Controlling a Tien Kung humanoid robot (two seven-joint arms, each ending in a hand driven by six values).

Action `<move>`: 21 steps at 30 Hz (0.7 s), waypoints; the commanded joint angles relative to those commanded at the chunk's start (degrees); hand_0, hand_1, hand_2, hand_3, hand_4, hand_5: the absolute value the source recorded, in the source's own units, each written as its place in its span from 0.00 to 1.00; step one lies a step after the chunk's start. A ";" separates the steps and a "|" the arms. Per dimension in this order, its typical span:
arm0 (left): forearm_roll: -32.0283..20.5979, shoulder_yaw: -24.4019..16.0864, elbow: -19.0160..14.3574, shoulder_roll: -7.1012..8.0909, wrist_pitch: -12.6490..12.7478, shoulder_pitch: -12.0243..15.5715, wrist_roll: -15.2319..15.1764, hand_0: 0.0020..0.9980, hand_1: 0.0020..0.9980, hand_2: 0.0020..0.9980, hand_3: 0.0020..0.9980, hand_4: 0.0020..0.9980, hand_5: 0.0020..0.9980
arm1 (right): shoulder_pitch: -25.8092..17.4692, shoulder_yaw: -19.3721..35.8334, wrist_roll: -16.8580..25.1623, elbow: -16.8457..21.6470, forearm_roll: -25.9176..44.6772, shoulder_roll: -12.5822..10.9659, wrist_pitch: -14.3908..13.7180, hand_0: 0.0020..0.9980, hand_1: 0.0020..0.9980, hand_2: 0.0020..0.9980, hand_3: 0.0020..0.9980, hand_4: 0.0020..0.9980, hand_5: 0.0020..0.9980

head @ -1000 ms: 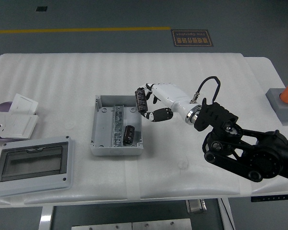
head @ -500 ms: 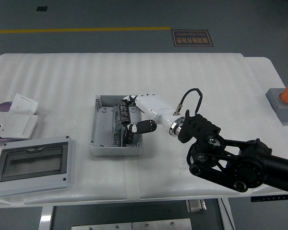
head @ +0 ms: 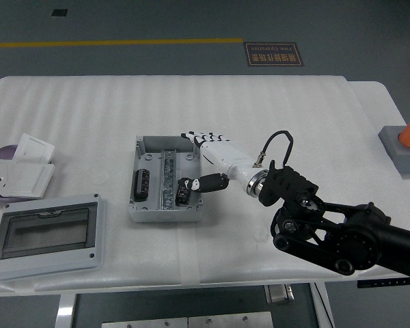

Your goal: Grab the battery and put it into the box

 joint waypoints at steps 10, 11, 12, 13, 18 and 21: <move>-0.33 -0.04 0.05 -0.21 -0.11 0.59 0.10 0.62 0.65 0.52 0.55 0.56 0.42 | -7.92 12.97 4.96 -1.05 1.18 -5.78 -3.30 1.00 1.00 1.00 1.00 0.87 0.54; -0.33 -0.06 0.05 -0.23 -0.12 0.63 0.10 0.62 0.65 0.52 0.55 0.56 0.42 | -8.95 14.55 5.92 -1.03 1.75 -6.17 -3.71 1.00 1.00 1.00 1.00 0.87 0.54; -0.34 -0.07 0.05 -0.24 -0.13 0.65 0.10 0.62 0.65 0.52 0.55 0.56 0.42 | -9.79 15.88 6.71 -0.99 2.25 -6.47 -4.01 1.00 1.00 1.00 1.00 0.87 0.54; -0.35 -0.10 0.05 -0.24 -0.15 0.65 0.10 0.62 0.65 0.52 0.55 0.56 0.42 | -10.94 17.49 7.79 -0.91 3.03 -6.88 -4.36 1.00 1.00 1.00 1.00 0.87 0.54; -0.28 -0.13 0.06 -0.03 -0.18 0.68 0.13 0.62 0.65 0.52 0.55 0.56 0.41 | -16.08 24.74 11.65 -0.22 5.87 -8.23 -5.27 1.00 0.93 0.97 1.00 0.86 0.54; -0.34 -0.04 0.08 0.13 -0.20 0.87 0.17 0.62 0.65 0.52 0.55 0.56 0.41 | -19.35 29.25 13.00 0.26 6.44 -8.69 -5.56 1.00 0.93 0.97 1.00 0.86 0.54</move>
